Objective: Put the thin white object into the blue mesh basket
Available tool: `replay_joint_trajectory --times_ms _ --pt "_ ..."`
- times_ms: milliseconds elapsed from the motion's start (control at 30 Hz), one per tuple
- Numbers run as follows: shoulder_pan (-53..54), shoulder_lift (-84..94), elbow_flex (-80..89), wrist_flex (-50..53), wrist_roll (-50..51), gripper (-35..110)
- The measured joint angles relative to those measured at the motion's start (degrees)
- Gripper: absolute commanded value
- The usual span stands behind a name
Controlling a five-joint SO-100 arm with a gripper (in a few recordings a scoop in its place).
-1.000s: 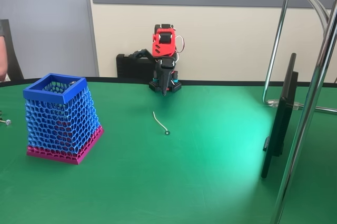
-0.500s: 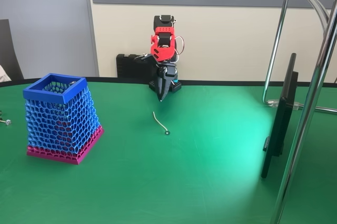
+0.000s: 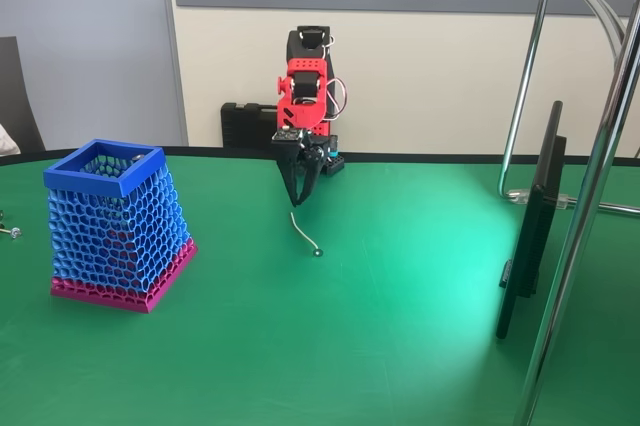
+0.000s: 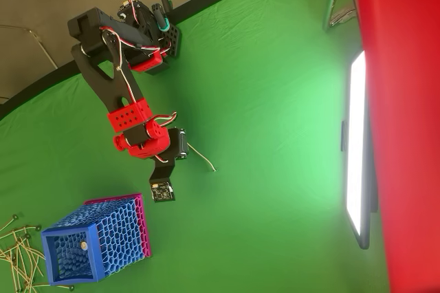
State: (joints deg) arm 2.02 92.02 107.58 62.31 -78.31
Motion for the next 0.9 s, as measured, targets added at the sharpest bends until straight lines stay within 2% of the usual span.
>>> replay_joint_trajectory --times_ms 433,900 --pt "-1.58 -14.85 -12.22 2.46 -11.95 12" --pt "-5.1 -23.64 -20.65 2.64 -11.95 14"
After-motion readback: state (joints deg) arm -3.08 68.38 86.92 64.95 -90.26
